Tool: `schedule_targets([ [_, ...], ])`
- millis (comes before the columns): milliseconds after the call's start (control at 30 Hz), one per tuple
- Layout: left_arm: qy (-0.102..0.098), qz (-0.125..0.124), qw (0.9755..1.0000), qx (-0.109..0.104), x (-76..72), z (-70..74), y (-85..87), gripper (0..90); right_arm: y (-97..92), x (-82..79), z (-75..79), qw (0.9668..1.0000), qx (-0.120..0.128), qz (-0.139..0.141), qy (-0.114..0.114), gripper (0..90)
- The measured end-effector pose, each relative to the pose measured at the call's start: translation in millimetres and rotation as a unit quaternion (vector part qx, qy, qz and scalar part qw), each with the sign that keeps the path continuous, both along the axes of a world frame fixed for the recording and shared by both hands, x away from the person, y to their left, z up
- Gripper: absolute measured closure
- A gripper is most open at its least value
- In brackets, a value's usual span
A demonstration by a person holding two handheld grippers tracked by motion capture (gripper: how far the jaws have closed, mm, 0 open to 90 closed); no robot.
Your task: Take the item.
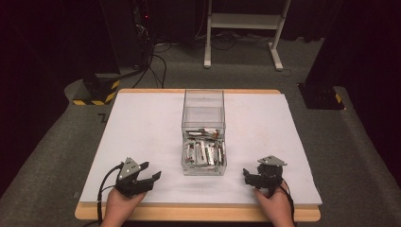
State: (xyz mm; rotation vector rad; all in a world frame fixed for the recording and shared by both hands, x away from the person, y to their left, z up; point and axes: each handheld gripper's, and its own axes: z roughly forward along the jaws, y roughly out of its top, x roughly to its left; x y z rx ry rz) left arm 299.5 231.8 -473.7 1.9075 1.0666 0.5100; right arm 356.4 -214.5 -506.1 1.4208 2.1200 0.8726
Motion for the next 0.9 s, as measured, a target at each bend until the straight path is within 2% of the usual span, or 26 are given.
schedule_targets([
  [300,-0.012,-0.004,0.9999,-0.009,-2.3,5.9,-5.3,37.6,0.0,0.0,0.0,1.0000,0.000,0.000,0.000,10.2],
  [633,-0.014,-0.002,0.9997,-0.021,-3.0,10.2,-7.7,37.7,0.0,0.0,0.0,1.0000,0.000,0.000,0.000,10.2],
  [900,-0.027,-0.002,0.9992,-0.031,-4.1,18.0,-8.4,38.9,0.0,0.0,0.0,1.0000,-0.001,0.000,0.000,10.2],
])
